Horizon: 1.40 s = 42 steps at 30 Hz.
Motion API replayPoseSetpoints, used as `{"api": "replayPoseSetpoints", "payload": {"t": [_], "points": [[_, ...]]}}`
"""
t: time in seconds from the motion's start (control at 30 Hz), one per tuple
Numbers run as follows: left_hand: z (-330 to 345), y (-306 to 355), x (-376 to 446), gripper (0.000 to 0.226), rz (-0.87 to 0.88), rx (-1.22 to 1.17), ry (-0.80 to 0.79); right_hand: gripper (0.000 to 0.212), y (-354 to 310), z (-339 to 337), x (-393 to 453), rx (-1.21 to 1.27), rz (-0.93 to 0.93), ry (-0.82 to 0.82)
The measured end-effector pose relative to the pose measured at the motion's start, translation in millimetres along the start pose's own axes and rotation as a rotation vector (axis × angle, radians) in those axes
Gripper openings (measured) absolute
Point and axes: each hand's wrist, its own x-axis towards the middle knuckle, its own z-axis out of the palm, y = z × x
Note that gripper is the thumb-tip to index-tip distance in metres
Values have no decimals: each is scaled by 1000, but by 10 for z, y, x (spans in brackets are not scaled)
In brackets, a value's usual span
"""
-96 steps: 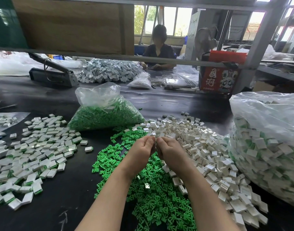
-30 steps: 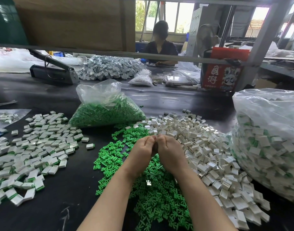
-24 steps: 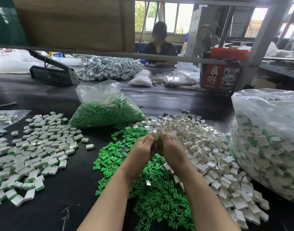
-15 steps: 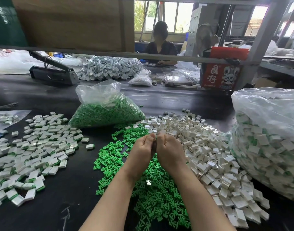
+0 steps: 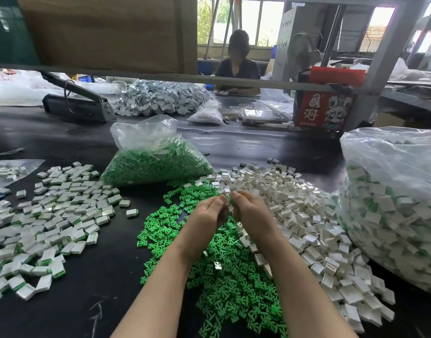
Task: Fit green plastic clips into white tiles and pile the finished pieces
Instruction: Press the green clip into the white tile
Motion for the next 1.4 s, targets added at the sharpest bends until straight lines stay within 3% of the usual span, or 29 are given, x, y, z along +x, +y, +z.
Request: {"api": "replayPoseSetpoints", "payload": {"t": [0.23,0.47,0.77,1.1,1.4], "points": [[89,-41,43,34,16,-91,108,40,-6,139,-13,18,-52,175],[47,-21,12,35,35,-61,85,37,4,163,-17,-6,-64,116],[120,-15,4,32,39,-88,106,37,60,213,-79,-308,-158,223],[95,-55,38,32,86,139,152,38,62,216,-96,-675,-202,168],[103,-82,35,31,87,222,179,42,91,215,-68,-677,-112,121]]}}
